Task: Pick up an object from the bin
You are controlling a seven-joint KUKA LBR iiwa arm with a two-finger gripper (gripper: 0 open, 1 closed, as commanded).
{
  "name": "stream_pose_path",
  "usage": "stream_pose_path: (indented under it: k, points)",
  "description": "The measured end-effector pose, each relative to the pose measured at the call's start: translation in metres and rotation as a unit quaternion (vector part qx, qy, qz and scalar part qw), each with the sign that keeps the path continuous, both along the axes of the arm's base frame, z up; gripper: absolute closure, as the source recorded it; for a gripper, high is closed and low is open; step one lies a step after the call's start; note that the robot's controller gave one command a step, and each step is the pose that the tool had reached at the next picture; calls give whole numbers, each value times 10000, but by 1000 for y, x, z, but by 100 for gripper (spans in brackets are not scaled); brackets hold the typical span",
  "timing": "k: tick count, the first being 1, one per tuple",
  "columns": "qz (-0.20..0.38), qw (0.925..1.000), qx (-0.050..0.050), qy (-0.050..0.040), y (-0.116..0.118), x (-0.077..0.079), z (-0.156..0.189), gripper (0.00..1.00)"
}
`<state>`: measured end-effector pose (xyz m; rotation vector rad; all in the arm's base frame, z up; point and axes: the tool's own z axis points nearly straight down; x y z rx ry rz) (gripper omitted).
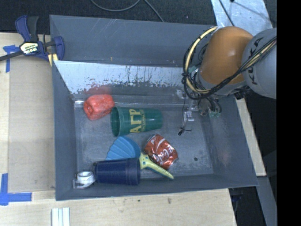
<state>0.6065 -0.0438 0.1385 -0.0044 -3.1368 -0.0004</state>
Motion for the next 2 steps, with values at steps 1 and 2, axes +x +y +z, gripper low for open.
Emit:
stream_pose_path:
  k: [1,2]
  points:
    - [3,10000,-3,-41,0,2,5,0]
    - [138,9999,-8,-49,53,-21,-34,0]
